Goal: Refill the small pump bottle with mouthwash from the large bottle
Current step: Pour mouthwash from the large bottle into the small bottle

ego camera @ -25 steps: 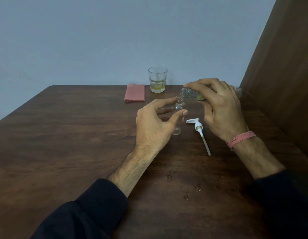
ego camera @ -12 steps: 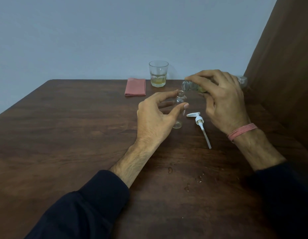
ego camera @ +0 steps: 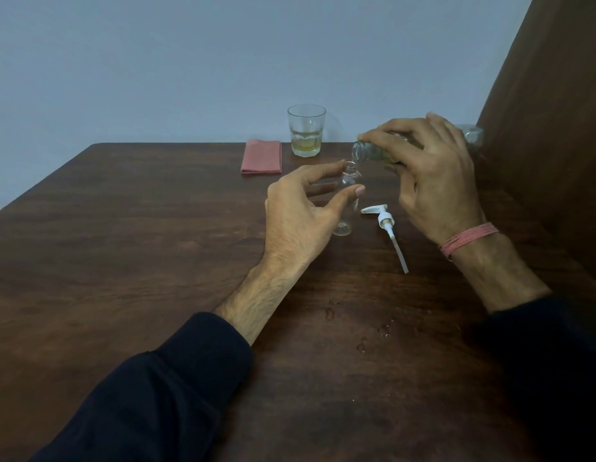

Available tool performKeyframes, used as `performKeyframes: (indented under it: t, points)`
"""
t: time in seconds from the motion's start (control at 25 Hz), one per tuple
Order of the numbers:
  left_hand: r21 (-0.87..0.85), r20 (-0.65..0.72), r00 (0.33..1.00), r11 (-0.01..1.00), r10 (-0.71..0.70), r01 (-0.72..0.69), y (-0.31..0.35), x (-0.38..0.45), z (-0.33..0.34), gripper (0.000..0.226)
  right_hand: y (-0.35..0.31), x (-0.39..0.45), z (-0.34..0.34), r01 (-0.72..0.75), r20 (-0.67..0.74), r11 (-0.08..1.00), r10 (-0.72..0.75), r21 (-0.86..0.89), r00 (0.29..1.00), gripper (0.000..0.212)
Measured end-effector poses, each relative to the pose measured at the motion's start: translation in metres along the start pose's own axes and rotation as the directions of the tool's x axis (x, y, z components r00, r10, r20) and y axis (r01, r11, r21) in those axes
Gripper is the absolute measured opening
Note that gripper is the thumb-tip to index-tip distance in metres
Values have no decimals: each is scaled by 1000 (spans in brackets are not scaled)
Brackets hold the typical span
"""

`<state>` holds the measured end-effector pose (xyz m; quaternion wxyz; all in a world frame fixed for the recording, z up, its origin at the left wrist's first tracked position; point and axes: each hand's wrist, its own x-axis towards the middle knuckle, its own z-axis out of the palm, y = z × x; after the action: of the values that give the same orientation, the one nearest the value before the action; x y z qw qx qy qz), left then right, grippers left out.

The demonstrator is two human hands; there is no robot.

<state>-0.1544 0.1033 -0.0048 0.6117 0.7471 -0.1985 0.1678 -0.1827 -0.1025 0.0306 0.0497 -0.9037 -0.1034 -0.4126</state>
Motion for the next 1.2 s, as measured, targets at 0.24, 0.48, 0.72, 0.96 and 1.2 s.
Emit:
performKeyframes:
  t: [0.24, 0.48, 0.72, 0.96, 1.2]
  points:
    - [23, -7, 1000, 1000, 6, -6, -1, 1, 0, 50, 1, 2, 2, 18, -24, 1000, -18, -1, 1000, 62]
    - [13, -17, 1000, 1000, 8, -8, -2, 1, 0, 50, -1, 2, 0, 32, -25, 999, -33, -11, 999, 63]
    - [15, -20, 1000, 1000, 8, -8, -3, 1, 1, 50, 3, 3, 0, 51, -31, 998, -52, -34, 998, 63]
    - [43, -25, 1000, 999, 3, -2, -4, 2, 2, 49, 3, 3, 0, 57, -38, 998, -58, -24, 998, 64]
    - [37, -16, 1000, 999, -5, 5, -3, 2, 2, 50, 4, 3, 2, 57, -43, 998, -58, -12, 997, 63]
